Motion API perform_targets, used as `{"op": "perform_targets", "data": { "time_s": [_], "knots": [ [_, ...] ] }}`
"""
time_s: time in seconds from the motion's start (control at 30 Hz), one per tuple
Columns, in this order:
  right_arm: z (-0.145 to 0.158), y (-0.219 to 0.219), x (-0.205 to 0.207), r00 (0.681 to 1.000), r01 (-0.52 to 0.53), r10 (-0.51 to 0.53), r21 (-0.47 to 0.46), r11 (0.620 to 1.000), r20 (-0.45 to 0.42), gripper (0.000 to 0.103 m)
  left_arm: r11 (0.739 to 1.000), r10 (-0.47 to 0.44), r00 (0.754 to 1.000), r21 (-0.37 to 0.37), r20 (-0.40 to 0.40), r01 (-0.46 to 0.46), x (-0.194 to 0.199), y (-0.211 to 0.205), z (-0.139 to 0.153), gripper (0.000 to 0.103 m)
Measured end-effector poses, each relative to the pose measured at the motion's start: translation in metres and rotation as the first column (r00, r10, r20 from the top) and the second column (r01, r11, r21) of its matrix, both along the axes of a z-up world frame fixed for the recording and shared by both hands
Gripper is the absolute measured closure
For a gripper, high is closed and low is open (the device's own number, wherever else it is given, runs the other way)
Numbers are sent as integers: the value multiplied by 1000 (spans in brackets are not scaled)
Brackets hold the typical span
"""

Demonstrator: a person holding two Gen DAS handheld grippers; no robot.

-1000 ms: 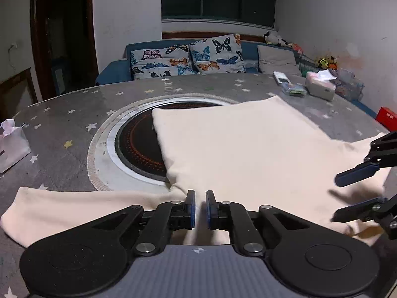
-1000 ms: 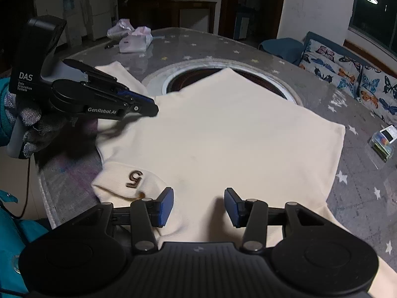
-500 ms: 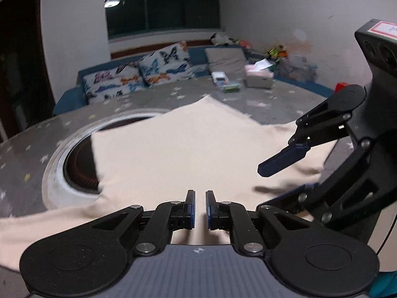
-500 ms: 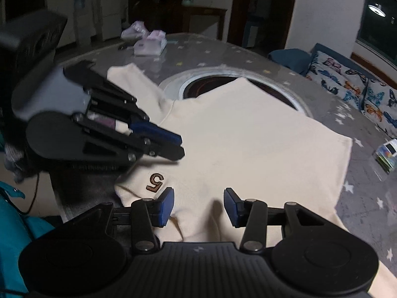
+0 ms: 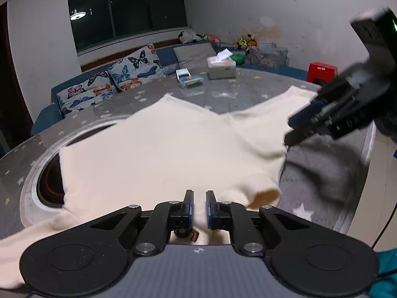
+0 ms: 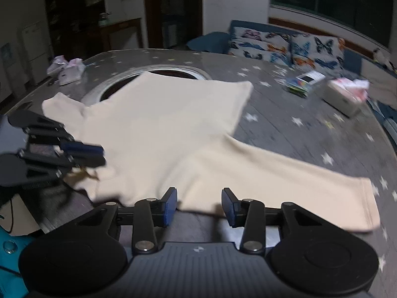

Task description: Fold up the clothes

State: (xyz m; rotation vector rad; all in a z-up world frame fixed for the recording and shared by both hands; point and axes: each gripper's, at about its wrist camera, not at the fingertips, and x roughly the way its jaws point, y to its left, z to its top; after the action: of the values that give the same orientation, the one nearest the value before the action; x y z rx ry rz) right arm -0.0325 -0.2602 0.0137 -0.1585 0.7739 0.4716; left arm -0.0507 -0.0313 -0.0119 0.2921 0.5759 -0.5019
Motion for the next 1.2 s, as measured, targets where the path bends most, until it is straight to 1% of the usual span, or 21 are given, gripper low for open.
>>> {"op": "perform_targets", "data": {
  "time_s": [0.13, 0.27, 0.37, 0.5, 0.63, 0.8, 0.93, 1.07, 1.2],
  "knots": [
    [1, -8, 1, 999, 44, -45, 24, 999, 24, 65, 999, -12, 1000, -38, 4, 13, 10, -11, 11, 92],
    [-7, -7, 3, 998, 59, -58, -9, 998, 30, 65, 998, -49, 999, -51, 2, 49, 19, -35, 11, 92],
    [-13, -15, 6, 995, 101, -101, -26, 995, 19, 65, 994, -86, 996, -62, -15, 85, 23, -52, 6, 92],
    [-19, -30, 8, 989, 147, -146, -67, 987, 24, 65, 988, -149, 988, -42, -33, 148, 23, -70, -4, 92],
    [-22, -44, 12, 983, 180, -176, -96, 979, 41, 66, 986, -163, 986, -25, -39, 162, 21, -74, -11, 92],
    [-23, -61, 24, 972, 234, -229, -105, 967, 59, 66, 985, -171, 984, -19, -41, 171, 21, -74, -12, 92],
    [-25, -72, 34, 958, 285, -279, -104, 953, 70, 66, 985, -174, 984, -16, -41, 173, 20, -74, -12, 92],
    [-23, -90, 39, 931, 365, -361, -78, 928, 62, 66, 984, -175, 984, -17, -43, 175, 19, -73, -12, 92],
    [-20, -122, 42, 881, 472, -471, 1, 882, 40, 66, 984, -175, 983, -19, -47, 175, 20, -73, -12, 92]
  ]
}}
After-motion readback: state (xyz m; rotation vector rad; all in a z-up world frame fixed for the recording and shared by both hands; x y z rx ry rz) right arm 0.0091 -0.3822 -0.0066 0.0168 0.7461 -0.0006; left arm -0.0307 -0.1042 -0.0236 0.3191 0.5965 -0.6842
